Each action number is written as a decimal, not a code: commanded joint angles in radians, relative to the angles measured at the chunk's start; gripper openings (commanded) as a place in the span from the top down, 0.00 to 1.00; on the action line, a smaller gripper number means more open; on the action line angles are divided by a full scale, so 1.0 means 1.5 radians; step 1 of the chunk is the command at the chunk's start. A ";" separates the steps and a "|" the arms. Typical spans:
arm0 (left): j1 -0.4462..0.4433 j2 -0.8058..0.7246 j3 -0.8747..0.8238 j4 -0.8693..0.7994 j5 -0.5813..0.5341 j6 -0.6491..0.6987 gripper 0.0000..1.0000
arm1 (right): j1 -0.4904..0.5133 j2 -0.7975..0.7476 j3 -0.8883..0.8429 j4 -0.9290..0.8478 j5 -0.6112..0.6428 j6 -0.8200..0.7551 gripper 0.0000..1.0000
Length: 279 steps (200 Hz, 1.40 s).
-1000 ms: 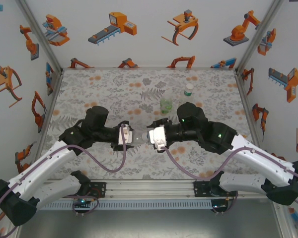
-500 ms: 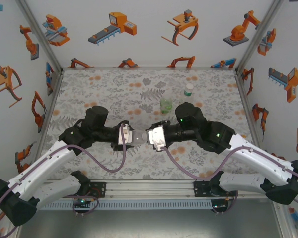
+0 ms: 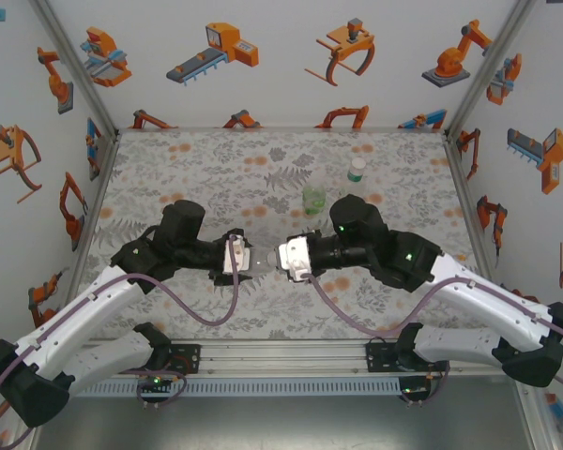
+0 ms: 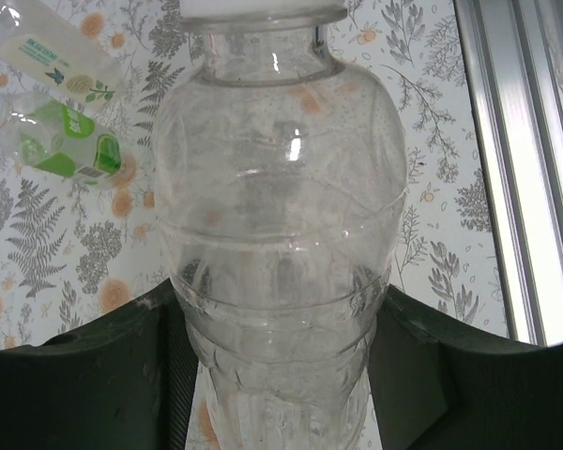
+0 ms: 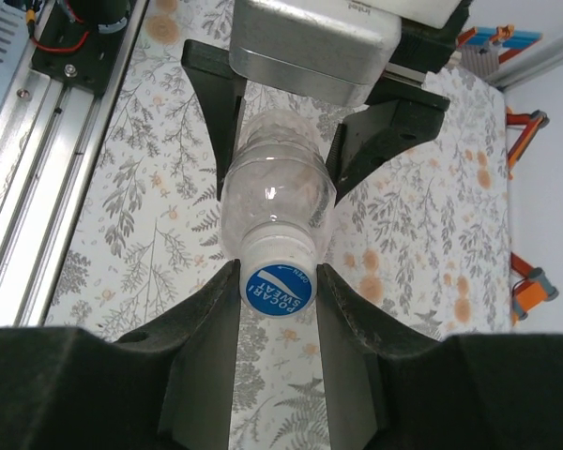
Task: Screw on the bottle caps
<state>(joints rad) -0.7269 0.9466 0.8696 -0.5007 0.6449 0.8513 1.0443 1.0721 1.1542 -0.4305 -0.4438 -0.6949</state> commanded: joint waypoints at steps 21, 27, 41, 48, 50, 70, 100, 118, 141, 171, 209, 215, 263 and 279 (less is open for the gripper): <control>-0.002 -0.019 0.011 0.031 -0.024 -0.004 1.00 | 0.002 -0.011 -0.048 0.152 0.083 0.278 0.92; -0.002 -0.022 0.007 0.037 -0.035 -0.007 1.00 | 0.001 -0.013 -0.057 0.178 0.099 0.330 0.94; -0.003 -0.026 0.003 0.053 -0.069 -0.018 1.00 | 0.001 -0.017 -0.088 0.244 0.154 0.457 0.96; -0.001 -0.027 0.000 0.059 -0.088 -0.023 1.00 | 0.001 -0.019 -0.104 0.271 0.191 0.522 0.96; -0.001 -0.028 0.000 0.060 -0.093 -0.024 1.00 | 0.001 -0.019 -0.108 0.279 0.202 0.542 0.96; -0.001 -0.028 -0.002 0.070 -0.134 -0.032 1.00 | 0.000 -0.020 -0.138 0.324 0.288 0.732 0.96; -0.001 -0.032 -0.008 0.087 -0.171 -0.041 1.00 | 0.001 -0.001 -0.144 0.351 0.326 0.963 1.00; -0.001 -0.032 -0.009 0.093 -0.187 -0.046 1.00 | 0.001 0.019 -0.116 0.297 0.349 1.056 1.00; -0.001 -0.031 -0.009 0.096 -0.194 -0.050 1.00 | 0.001 0.039 -0.091 0.234 0.359 1.117 1.00; -0.002 -0.031 -0.009 0.098 -0.194 -0.051 1.00 | 0.001 0.034 -0.074 0.199 0.376 1.117 1.00; -0.002 -0.031 -0.008 0.095 -0.183 -0.048 1.00 | 0.000 0.025 -0.055 0.180 0.382 1.074 0.96; -0.002 -0.030 -0.008 0.093 -0.181 -0.047 1.00 | 0.001 0.023 -0.049 0.176 0.382 1.056 0.90; -0.001 -0.024 -0.003 0.078 -0.137 -0.038 1.00 | 0.001 -0.015 -0.005 0.152 0.347 0.802 0.54; -0.001 -0.022 -0.001 0.068 -0.109 -0.030 1.00 | 0.000 -0.029 -0.006 0.152 0.302 0.682 0.53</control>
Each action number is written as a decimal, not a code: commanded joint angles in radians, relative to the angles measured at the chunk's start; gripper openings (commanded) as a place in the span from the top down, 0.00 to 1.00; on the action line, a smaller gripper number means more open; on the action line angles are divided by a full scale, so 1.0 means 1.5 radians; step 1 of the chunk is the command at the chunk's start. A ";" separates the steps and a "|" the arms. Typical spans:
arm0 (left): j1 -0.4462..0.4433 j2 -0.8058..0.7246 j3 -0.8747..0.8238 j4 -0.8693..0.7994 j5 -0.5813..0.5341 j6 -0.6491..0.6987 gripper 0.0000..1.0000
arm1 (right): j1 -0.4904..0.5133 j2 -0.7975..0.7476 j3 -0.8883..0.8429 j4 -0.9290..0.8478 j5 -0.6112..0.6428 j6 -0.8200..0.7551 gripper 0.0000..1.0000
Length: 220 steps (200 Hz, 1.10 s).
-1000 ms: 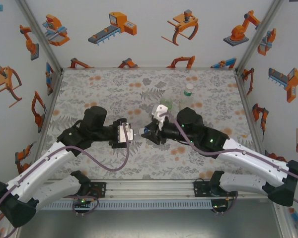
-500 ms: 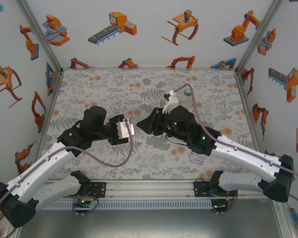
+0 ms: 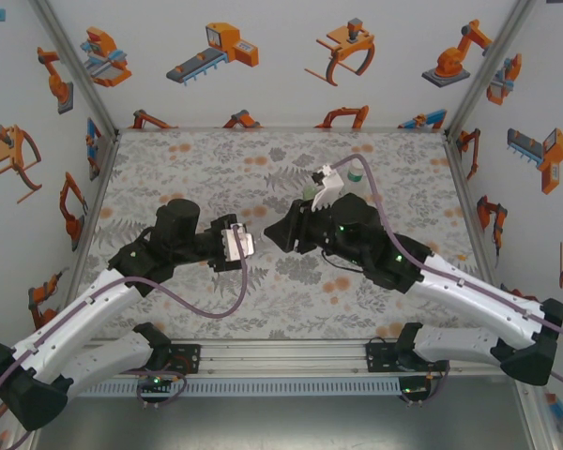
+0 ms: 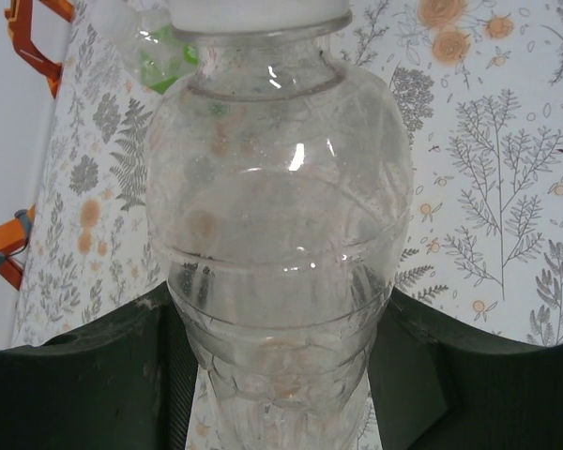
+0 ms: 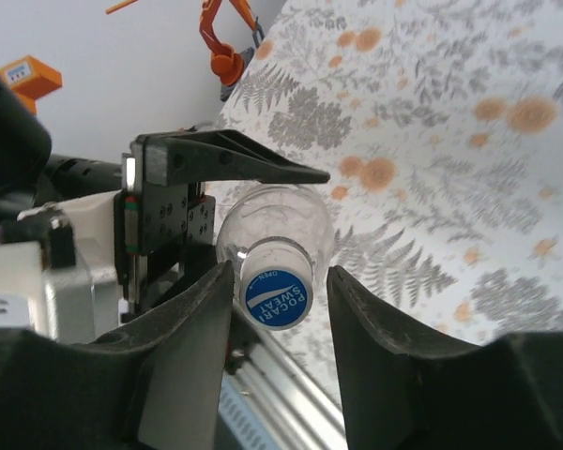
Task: Screw on the bottle caps
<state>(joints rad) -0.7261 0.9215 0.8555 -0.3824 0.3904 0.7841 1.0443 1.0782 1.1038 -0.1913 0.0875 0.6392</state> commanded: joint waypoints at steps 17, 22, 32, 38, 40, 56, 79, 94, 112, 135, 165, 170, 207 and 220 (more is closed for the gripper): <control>-0.002 -0.004 0.010 -0.020 0.091 0.026 1.00 | 0.000 -0.043 0.031 -0.028 -0.126 -0.343 0.52; -0.002 -0.005 0.010 -0.024 0.100 0.029 1.00 | 0.001 -0.044 0.034 -0.038 -0.154 -0.385 0.52; -0.002 -0.003 0.011 -0.029 0.120 0.036 1.00 | 0.000 -0.045 0.042 -0.063 -0.203 -0.457 0.52; -0.002 -0.003 0.011 -0.033 0.130 0.040 1.00 | 0.001 -0.043 0.047 -0.081 -0.229 -0.494 0.52; -0.002 -0.002 0.011 -0.033 0.134 0.040 1.00 | 0.001 -0.043 0.050 -0.087 -0.238 -0.507 0.52; -0.002 0.001 0.013 -0.046 0.162 0.051 1.00 | 0.000 -0.032 0.073 -0.144 -0.298 -0.605 0.52; -0.002 0.011 0.023 -0.066 0.185 0.059 1.00 | 0.001 -0.019 0.093 -0.195 -0.338 -0.711 0.51; -0.002 0.016 0.028 -0.075 0.197 0.063 1.00 | 0.000 -0.012 0.096 -0.203 -0.345 -0.759 0.51; -0.002 0.019 0.029 -0.078 0.205 0.064 1.00 | 0.001 -0.002 0.094 -0.191 -0.348 -0.784 0.51; -0.002 0.020 0.030 -0.081 0.203 0.064 1.00 | 0.000 0.014 0.098 -0.185 -0.377 -0.788 0.51; -0.002 0.019 0.031 -0.082 0.205 0.064 1.00 | 0.001 0.022 0.090 -0.179 -0.395 -0.789 0.52; -0.002 0.019 0.031 -0.082 0.205 0.063 1.00 | 0.001 0.022 0.090 -0.178 -0.394 -0.789 0.53; -0.002 0.019 0.031 -0.083 0.205 0.064 1.00 | 0.001 0.008 0.078 -0.168 -0.386 -0.788 0.60; -0.002 0.018 0.032 -0.083 0.205 0.064 1.00 | 0.001 0.003 0.074 -0.164 -0.379 -0.788 0.62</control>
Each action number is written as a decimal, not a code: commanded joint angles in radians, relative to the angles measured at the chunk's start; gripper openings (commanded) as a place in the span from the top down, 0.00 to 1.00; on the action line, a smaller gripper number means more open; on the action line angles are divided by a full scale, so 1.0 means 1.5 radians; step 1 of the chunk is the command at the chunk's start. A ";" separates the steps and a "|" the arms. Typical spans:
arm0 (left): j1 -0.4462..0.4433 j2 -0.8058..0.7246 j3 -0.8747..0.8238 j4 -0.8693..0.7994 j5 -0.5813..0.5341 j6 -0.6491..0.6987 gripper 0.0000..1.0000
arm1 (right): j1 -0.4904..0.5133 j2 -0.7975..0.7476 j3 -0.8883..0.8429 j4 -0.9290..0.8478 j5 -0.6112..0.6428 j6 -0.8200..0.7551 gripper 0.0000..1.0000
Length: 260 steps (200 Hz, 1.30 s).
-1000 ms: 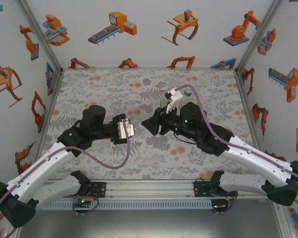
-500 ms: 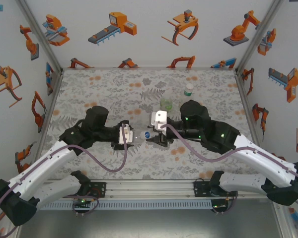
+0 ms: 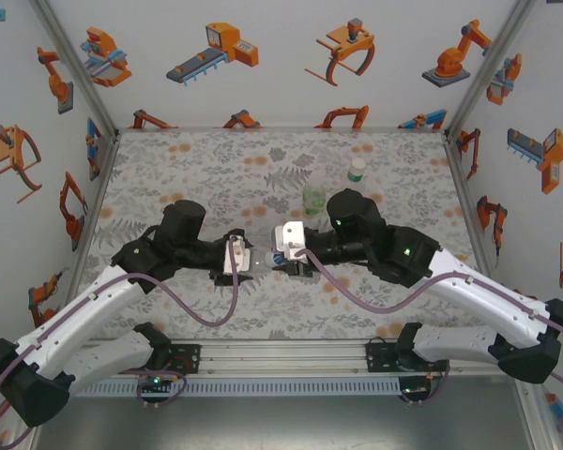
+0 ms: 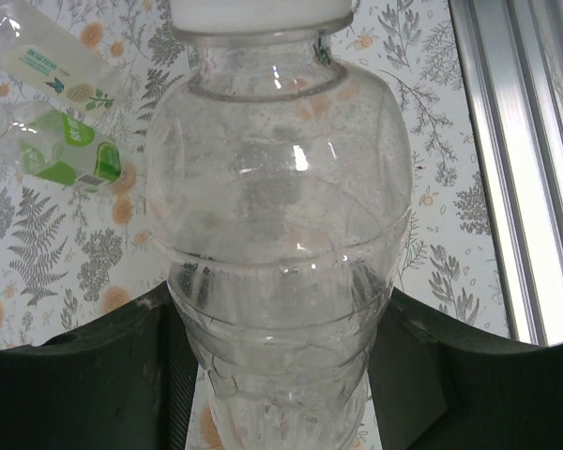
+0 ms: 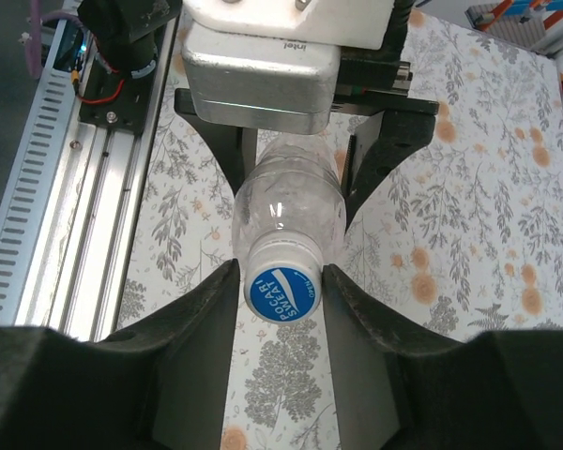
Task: Screw on the bottle caps
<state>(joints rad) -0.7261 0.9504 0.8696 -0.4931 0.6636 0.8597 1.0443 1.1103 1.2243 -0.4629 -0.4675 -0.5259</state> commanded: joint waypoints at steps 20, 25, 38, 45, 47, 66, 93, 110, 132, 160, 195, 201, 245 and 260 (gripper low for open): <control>-0.002 -0.002 0.022 -0.009 0.023 0.013 1.00 | 0.001 -0.019 -0.008 0.017 -0.004 -0.011 0.63; -0.002 -0.002 0.021 -0.009 0.024 0.014 1.00 | 0.001 -0.019 -0.008 0.016 -0.003 -0.011 0.62; -0.002 -0.003 0.021 -0.009 0.024 0.013 1.00 | 0.001 -0.018 -0.008 0.015 -0.001 -0.011 0.62; -0.002 -0.004 0.022 -0.009 0.023 0.014 1.00 | 0.000 -0.018 -0.008 0.014 0.000 -0.011 0.62; -0.002 -0.004 0.021 -0.009 0.023 0.014 1.00 | 0.001 -0.018 -0.008 0.014 0.000 -0.011 0.62; -0.003 -0.003 0.022 -0.009 0.023 0.014 1.00 | 0.001 -0.018 -0.008 0.014 0.004 -0.011 0.61; -0.002 -0.004 0.022 -0.009 0.024 0.013 1.00 | 0.002 -0.017 -0.008 0.013 0.013 -0.011 0.61; -0.002 -0.004 0.022 -0.009 0.022 0.013 1.00 | 0.001 -0.018 -0.010 0.014 0.020 -0.010 0.62; -0.002 -0.004 0.023 -0.005 0.013 0.008 1.00 | 0.001 -0.018 -0.017 0.029 0.042 0.009 0.79; -0.002 -0.004 0.023 0.011 -0.045 -0.014 1.00 | 0.001 -0.019 -0.039 0.085 0.104 0.089 1.00; -0.002 -0.017 0.010 0.041 -0.105 -0.029 1.00 | 0.002 -0.020 -0.088 0.195 0.163 0.237 1.00; -0.002 -0.020 0.007 0.046 -0.113 -0.030 1.00 | 0.001 -0.020 -0.095 0.212 0.172 0.266 1.00; -0.002 -0.034 -0.008 0.075 -0.161 -0.039 1.00 | 0.001 -0.015 -0.126 0.283 0.303 0.535 1.00; -0.003 -0.037 -0.010 0.081 -0.175 -0.042 1.00 | 0.001 -0.015 -0.126 0.276 0.341 0.623 1.00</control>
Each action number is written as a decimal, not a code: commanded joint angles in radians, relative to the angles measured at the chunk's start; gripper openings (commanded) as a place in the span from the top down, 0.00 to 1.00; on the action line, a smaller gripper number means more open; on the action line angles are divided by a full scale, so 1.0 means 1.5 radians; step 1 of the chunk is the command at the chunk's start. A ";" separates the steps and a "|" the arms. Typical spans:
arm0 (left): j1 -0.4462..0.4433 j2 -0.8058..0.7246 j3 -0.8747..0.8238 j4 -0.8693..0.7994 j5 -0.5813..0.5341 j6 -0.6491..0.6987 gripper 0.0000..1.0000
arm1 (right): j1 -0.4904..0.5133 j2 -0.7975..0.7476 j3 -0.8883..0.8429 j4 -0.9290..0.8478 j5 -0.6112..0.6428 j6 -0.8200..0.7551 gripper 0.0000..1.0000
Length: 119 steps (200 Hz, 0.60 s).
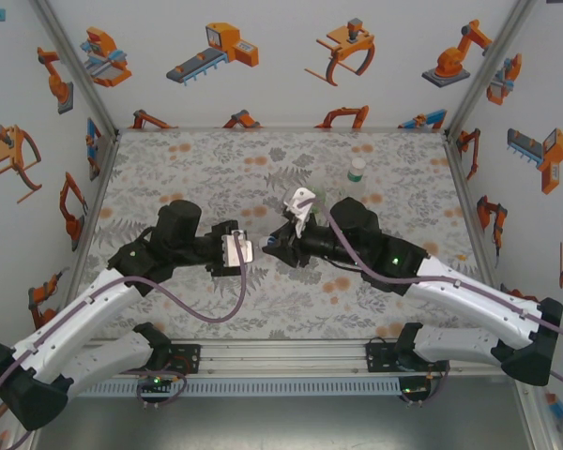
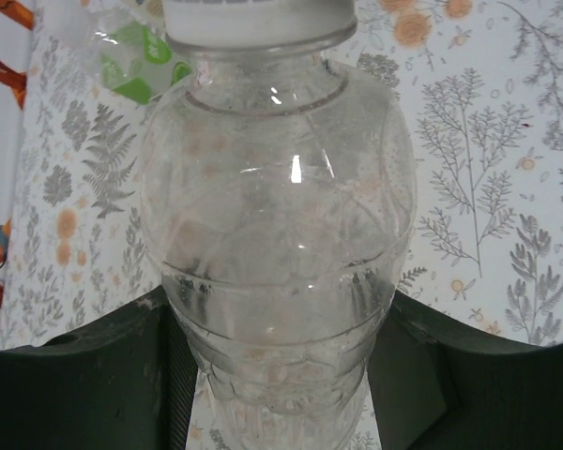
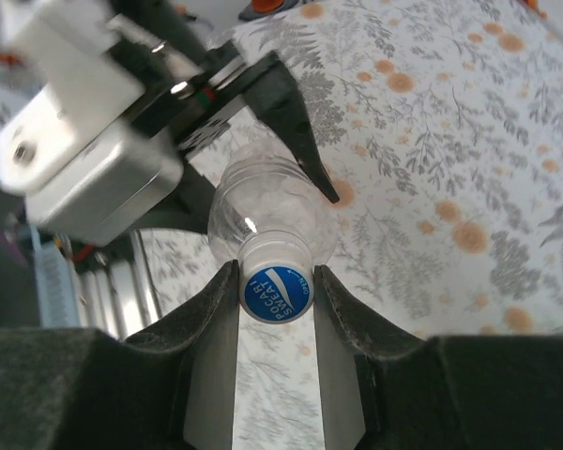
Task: Screw on the bottle caps
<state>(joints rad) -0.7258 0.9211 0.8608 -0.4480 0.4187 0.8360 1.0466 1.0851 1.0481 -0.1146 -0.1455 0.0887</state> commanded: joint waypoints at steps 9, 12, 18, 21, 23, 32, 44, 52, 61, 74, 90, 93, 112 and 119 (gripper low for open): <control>-0.003 -0.018 -0.006 0.055 -0.021 -0.027 1.00 | 0.000 0.002 -0.009 0.040 0.148 0.270 1.00; -0.003 -0.018 -0.006 0.056 -0.024 -0.028 1.00 | -0.001 0.002 -0.008 0.038 0.155 0.291 1.00; -0.002 -0.019 -0.007 0.058 -0.029 -0.029 1.00 | 0.000 0.002 -0.009 0.036 0.168 0.331 1.00; -0.002 -0.019 -0.007 0.060 -0.031 -0.029 1.00 | 0.000 0.002 -0.008 0.035 0.174 0.350 1.00; -0.003 -0.019 -0.007 0.060 -0.032 -0.030 1.00 | 0.000 0.002 -0.008 0.034 0.177 0.363 1.00; -0.002 -0.019 -0.008 0.062 -0.037 -0.031 1.00 | 0.000 0.005 -0.005 0.025 0.189 0.419 1.00; -0.002 -0.019 -0.008 0.064 -0.043 -0.032 1.00 | 0.000 0.015 0.004 0.001 0.204 0.491 1.00; -0.002 -0.018 -0.008 0.065 -0.046 -0.034 1.00 | 0.000 0.026 0.013 -0.018 0.205 0.528 1.00; -0.003 -0.018 -0.008 0.066 -0.049 -0.035 1.00 | 0.001 0.036 0.023 -0.037 0.204 0.561 1.00; -0.002 -0.018 -0.008 0.066 -0.048 -0.036 1.00 | 0.001 0.044 0.020 -0.036 0.197 0.595 1.00; -0.002 -0.018 -0.008 0.066 -0.048 -0.036 1.00 | 0.002 0.040 0.016 -0.031 0.200 0.599 1.00; -0.002 -0.018 -0.008 0.067 -0.047 -0.036 1.00 | 0.002 0.038 0.017 -0.033 0.203 0.600 1.00; -0.002 -0.020 -0.008 0.066 -0.046 -0.036 1.00 | 0.001 0.025 0.019 -0.031 0.210 0.595 1.00; -0.002 -0.021 -0.008 0.067 -0.045 -0.036 1.00 | 0.001 0.023 0.021 -0.031 0.208 0.590 1.00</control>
<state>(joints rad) -0.7231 0.9157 0.8425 -0.3973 0.3035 0.7944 1.0470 1.1362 1.0599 -0.1486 0.1337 0.9104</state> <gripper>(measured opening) 0.579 0.336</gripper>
